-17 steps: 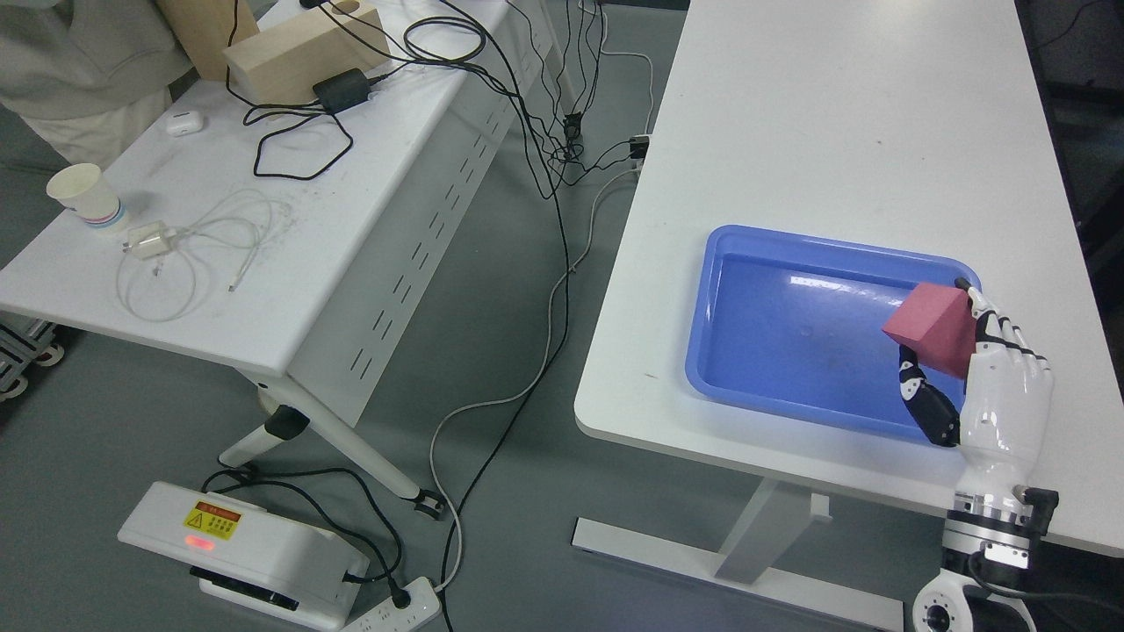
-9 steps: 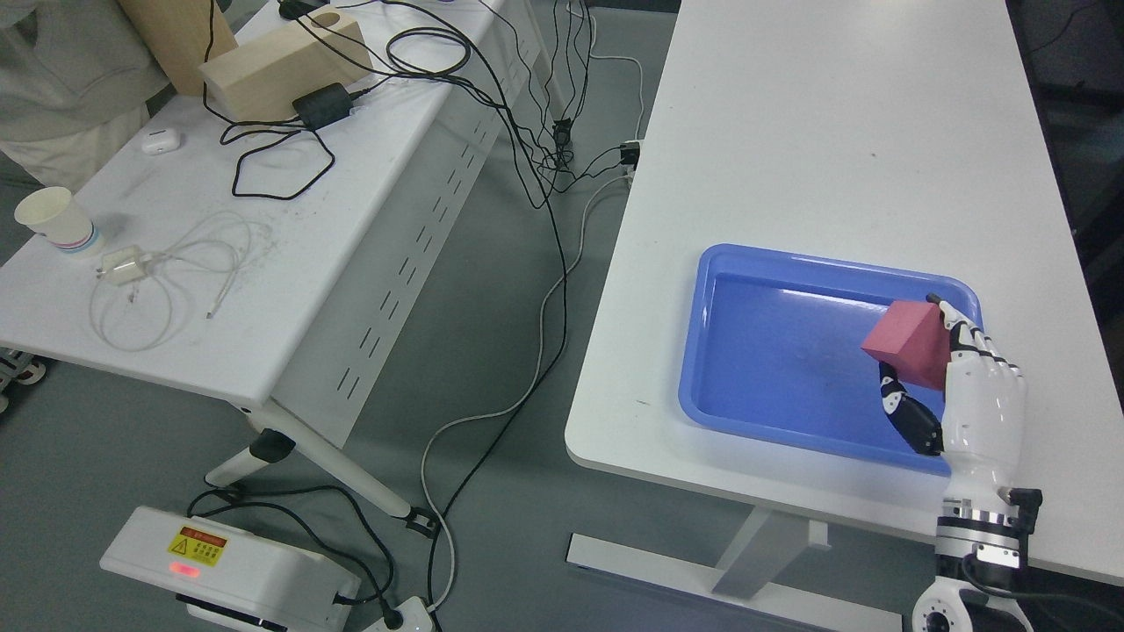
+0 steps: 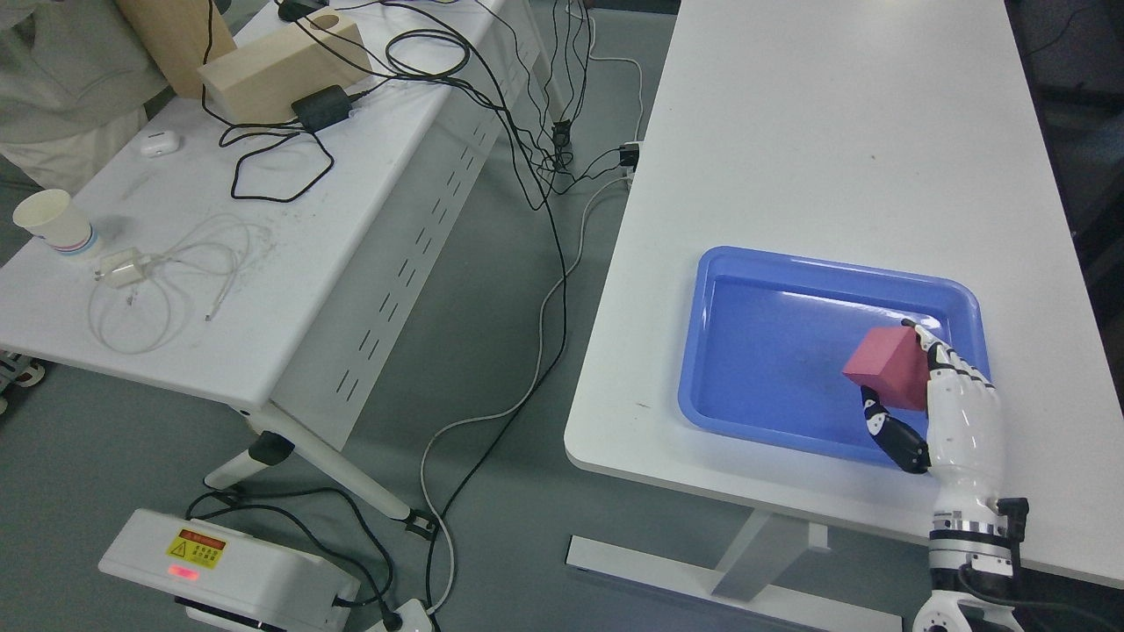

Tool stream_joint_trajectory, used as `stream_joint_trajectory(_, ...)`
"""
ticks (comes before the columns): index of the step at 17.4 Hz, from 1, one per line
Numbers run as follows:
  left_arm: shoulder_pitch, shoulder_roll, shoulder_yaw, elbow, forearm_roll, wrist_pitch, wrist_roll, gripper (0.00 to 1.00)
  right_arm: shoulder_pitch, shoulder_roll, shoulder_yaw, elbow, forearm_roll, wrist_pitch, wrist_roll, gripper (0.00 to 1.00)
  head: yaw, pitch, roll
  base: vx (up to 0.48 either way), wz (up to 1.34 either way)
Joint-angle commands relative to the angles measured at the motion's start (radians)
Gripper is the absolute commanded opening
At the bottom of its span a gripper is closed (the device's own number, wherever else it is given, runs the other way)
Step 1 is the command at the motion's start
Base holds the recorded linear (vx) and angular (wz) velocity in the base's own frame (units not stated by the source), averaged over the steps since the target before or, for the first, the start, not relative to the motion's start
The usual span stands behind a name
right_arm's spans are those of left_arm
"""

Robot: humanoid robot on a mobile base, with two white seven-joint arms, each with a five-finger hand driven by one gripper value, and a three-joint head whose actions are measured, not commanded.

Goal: Pick pink block from left shelf to tray
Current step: 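Open the right hand and release the pink block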

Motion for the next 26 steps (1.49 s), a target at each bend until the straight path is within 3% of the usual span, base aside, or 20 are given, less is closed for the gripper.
stream_joint_trajectory(1, -0.032, 0.017, 0.000, -0.017, 0.000, 0.000, -0.001, 1.00, 0.004, -0.017, -0.017, -0.002, -0.113, -0.041, 0.003, 0.66, 0.0000, 0.000, 0.000, 0.000, 0.00)
stream_joint_trajectory(9, -0.032, 0.017, 0.000, -0.017, 0.000, 0.000, -0.001, 1.00, 0.001, -0.016, -0.023, -0.002, -0.237, -0.074, 0.003, 0.99, 0.0000, 0.000, 0.000, 0.000, 0.00)
stream_joint_trajectory(16, -0.032, 0.017, 0.000, -0.017, -0.002, 0.000, -0.001, 1.00, -0.008, -0.016, -0.069, -0.002, -0.550, -0.102, 0.009, 0.99, 0.0000, 0.000, 0.000, -0.009, 0.00)
stream_joint_trajectory(23, -0.032, 0.017, 0.000, -0.017, 0.000, 0.000, -0.001, 1.00, -0.006, -0.016, -0.080, -0.002, -0.583, -0.088, 0.035, 0.99, 0.0000, 0.000, 0.000, -0.085, 0.00)
stream_joint_trajectory(26, -0.032, 0.017, 0.000, -0.017, 0.000, 0.000, -0.001, 1.00, -0.014, -0.016, -0.081, 0.000, -0.654, -0.003, 0.035, 1.00, 0.0000, 0.000, 0.000, -0.161, 0.10)
